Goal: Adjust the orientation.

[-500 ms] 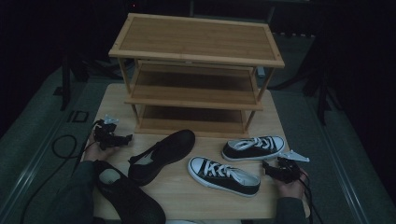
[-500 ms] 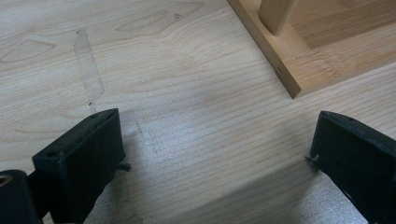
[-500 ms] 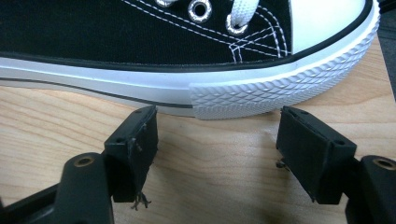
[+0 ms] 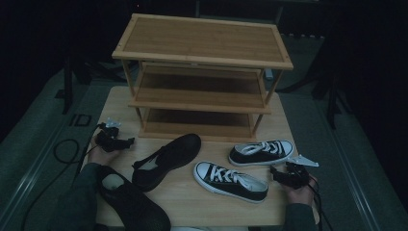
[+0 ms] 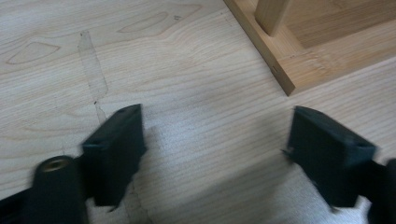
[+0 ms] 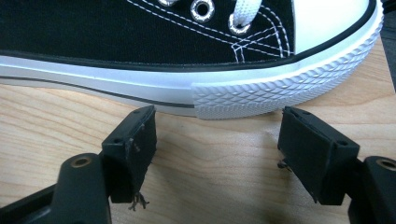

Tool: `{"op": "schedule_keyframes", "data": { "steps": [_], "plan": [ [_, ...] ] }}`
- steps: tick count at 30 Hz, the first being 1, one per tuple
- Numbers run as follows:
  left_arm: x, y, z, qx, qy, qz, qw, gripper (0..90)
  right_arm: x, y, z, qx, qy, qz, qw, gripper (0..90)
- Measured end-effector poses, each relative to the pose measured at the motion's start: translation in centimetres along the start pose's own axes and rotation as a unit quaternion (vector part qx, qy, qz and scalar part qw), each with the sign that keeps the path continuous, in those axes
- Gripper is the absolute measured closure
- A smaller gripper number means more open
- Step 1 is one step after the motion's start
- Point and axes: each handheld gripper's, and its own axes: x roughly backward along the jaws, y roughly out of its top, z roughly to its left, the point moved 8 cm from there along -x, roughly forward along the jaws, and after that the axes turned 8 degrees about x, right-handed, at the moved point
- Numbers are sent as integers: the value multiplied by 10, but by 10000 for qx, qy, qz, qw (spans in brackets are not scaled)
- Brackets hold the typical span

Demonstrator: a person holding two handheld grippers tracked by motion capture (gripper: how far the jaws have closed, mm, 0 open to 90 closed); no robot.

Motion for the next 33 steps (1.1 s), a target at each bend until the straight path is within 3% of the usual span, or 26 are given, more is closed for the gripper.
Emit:
{"op": "schedule_keyframes", "data": {
  "steps": [4, 9, 15, 25, 33],
  "plan": [
    [3, 0, 3, 5, -9, 71, 10000, 377, 0, 0, 1, 22, 27, 7, 10000, 261],
    [8, 0, 5, -5, 18, 252, 9997, 472, 0, 0, 1, 25, 32, 10, 10000, 258],
    [16, -2, 3, -233, 11, 423, 9988, 497, 0, 0, 1, 32, 35, 11, 10000, 256],
    [48, 19, -4, -289, -303, 131, 9990, 500, 0, 0, 1, 51, 54, 18, 10000, 247],
    [69, 30, -11, -462, -348, 32, 9983, 502, -1, 0, 1, 52, 66, 22, 10000, 241]
  ]
}}
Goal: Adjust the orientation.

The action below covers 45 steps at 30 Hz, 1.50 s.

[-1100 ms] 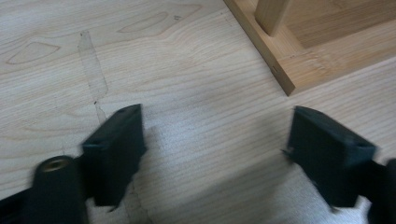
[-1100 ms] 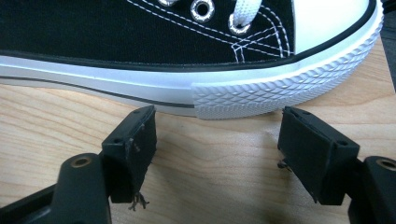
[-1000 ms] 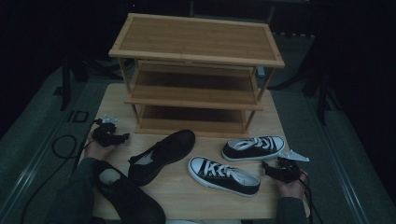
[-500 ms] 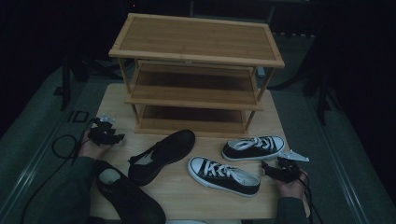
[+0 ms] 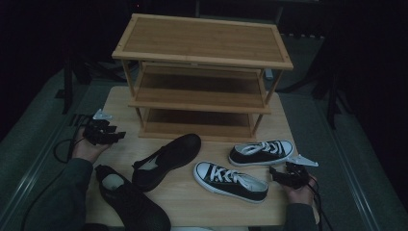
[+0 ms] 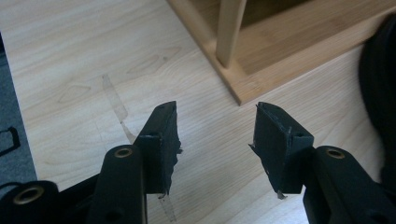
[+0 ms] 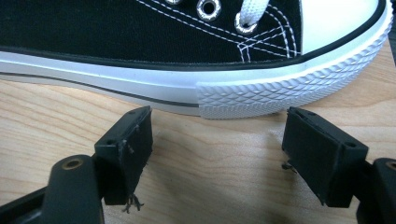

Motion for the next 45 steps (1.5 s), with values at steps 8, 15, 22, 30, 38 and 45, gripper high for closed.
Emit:
{"op": "schedule_keyframes", "data": {
  "steps": [8, 15, 22, 30, 38, 45],
  "plan": [
    [19, 7, -11, -55, -50, -85, 9999, 515, 0, 0, 0, 2, 0, 1, 10000, 241],
    [33, 13, -24, -192, -181, -113, 9996, 523, 0, 0, 0, 2, 0, 0, 10000, 241],
    [45, 23, -42, -369, -294, -108, 9988, 526, 0, 0, 0, 2, 0, 1, 10000, 241],
    [55, 35, -66, -607, -466, -116, 9970, 530, 0, 0, 0, -2, -1, 0, 10000, 241],
    [57, 39, -87, -826, -602, -35, 9948, 530, 0, 0, 0, 0, -2, -2, 10000, 241],
    [53, 35, -104, -968, -701, 106, 9928, 532, 0, 0, 0, -1, -1, -1, 10000, 241]
  ]
}}
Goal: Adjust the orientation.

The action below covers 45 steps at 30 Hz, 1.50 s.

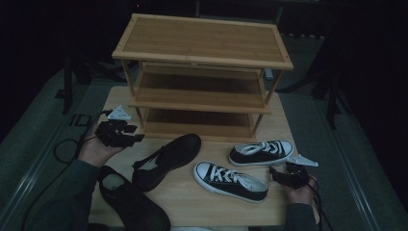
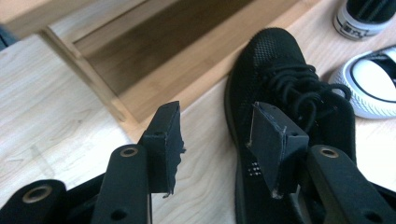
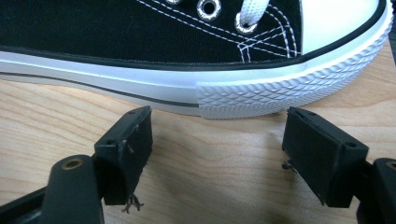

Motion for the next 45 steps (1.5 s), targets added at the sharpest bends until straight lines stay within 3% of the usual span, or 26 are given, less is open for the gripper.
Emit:
{"op": "schedule_keyframes", "data": {
  "steps": [16, 27, 45],
  "plan": [
    [-21, -9, -31, -237, -312, 423, 9983, 549, 0, 0, 0, -2, 2, 2, 10000, 240],
    [-41, -17, -46, -353, -486, 801, 9950, 544, 0, 0, 0, 10, 7, 2, 10000, 239],
    [-49, -25, -53, -510, -508, 1094, 9914, 556, 0, 0, 0, 13, 11, 1, 10000, 238]
  ]
}}
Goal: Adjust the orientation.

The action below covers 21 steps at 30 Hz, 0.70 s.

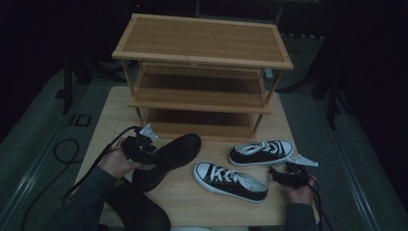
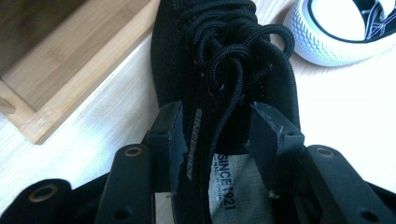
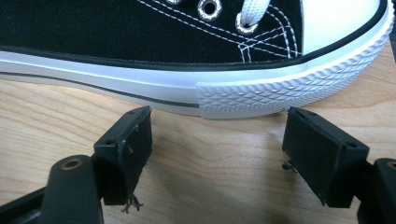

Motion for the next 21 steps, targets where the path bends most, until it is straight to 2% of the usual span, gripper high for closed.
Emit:
{"op": "schedule_keyframes", "data": {
  "steps": [4, 9, 12, 14, 18, 21],
  "plan": [
    [-11, 1, 7, 96, 79, 151, 9998, 598, 0, 0, 0, 1, 0, 0, 10000, 238],
    [-22, 3, 10, 196, 6, 296, 9994, 609, 0, 0, 0, 5, 2, -1, 10000, 238],
    [-28, 0, 11, 179, 148, 463, 9987, 624, 0, 0, 0, 3, 2, -1, 10000, 238],
    [-28, 2, 12, 258, 196, 445, 9985, 651, 0, 0, 0, 4, 3, -1, 10000, 238],
    [-26, 3, 15, 417, 260, 350, 9982, 853, 0, 0, 0, 4, 3, -1, 10000, 238],
    [-25, 4, 15, 462, 288, 315, 9980, 872, 0, 0, 0, 6, 4, -1, 10000, 238]
  ]
}}
